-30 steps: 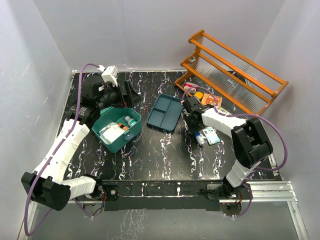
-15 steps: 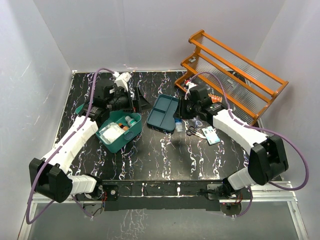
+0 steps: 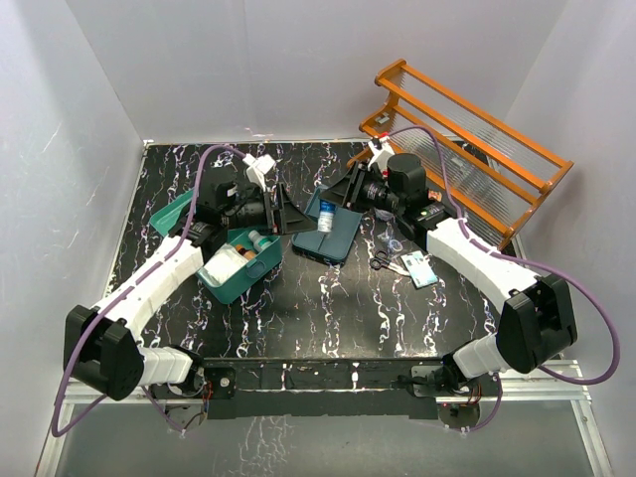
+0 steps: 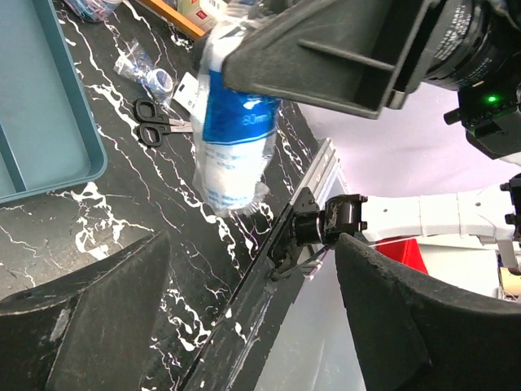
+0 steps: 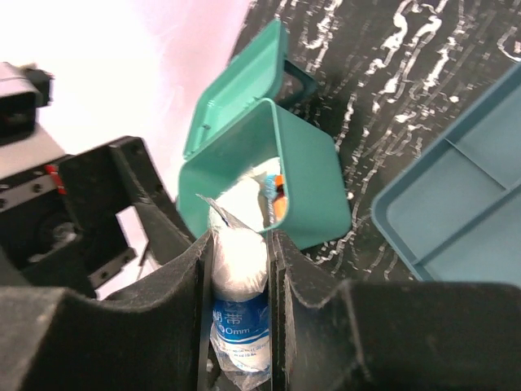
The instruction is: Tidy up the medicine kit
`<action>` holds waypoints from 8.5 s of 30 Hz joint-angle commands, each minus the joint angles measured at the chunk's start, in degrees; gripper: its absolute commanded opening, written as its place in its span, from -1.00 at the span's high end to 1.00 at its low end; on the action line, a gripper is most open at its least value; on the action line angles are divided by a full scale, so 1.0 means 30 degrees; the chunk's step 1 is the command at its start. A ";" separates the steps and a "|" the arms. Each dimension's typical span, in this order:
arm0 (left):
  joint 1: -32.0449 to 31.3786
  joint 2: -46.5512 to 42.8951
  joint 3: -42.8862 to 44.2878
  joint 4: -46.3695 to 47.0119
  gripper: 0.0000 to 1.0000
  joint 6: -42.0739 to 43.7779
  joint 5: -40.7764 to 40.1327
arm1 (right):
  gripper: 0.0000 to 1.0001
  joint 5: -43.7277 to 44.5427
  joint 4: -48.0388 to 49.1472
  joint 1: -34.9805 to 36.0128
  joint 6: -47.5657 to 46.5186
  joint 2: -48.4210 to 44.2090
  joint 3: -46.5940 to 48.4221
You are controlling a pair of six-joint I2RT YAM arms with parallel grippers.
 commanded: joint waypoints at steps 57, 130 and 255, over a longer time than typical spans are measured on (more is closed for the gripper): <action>0.0212 -0.0360 0.4088 -1.0235 0.71 1.3161 -0.9516 | -0.27 0.2842 -0.2466 0.0298 -0.0569 -0.0845 0.0550; 0.1885 0.5352 0.0583 -0.4272 0.40 2.0555 -1.6739 | -0.21 0.8627 -0.8092 0.0300 -0.7278 0.3499 -0.0905; 0.1334 -0.1262 0.3522 -0.5936 -0.96 0.7118 -1.0042 | 0.45 1.0506 -0.9055 -0.3552 -0.7441 0.7318 0.0465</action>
